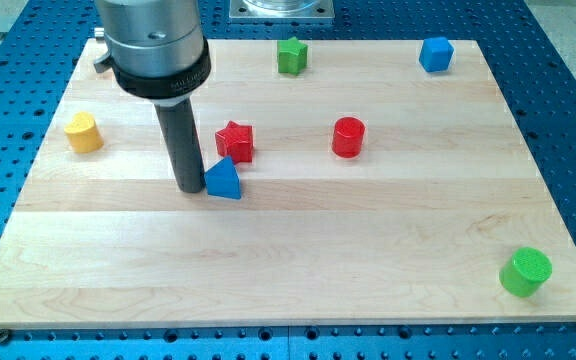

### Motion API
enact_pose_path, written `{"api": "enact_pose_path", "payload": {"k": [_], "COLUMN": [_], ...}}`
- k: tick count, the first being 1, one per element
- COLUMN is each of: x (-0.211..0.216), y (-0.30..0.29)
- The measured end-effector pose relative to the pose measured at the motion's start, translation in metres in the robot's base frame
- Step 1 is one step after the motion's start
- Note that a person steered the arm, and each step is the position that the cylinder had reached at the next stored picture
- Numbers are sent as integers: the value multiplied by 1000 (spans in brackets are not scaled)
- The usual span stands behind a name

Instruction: Move the blue triangle vertically below the blue cube

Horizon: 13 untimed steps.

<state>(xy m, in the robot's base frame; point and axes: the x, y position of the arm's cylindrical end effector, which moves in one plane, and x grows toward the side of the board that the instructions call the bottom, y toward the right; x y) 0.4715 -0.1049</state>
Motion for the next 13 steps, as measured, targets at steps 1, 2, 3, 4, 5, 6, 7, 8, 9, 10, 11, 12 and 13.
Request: {"api": "enact_pose_path", "payload": {"k": [1,2,3,4,5,6,7,8,9,10,11,12,13], "x": [1,2,2,2,16,18,18,18,18,12,7,7,-2], "y": [25,64,34,30,46,61,61,62,65,117,125,92,123]}}
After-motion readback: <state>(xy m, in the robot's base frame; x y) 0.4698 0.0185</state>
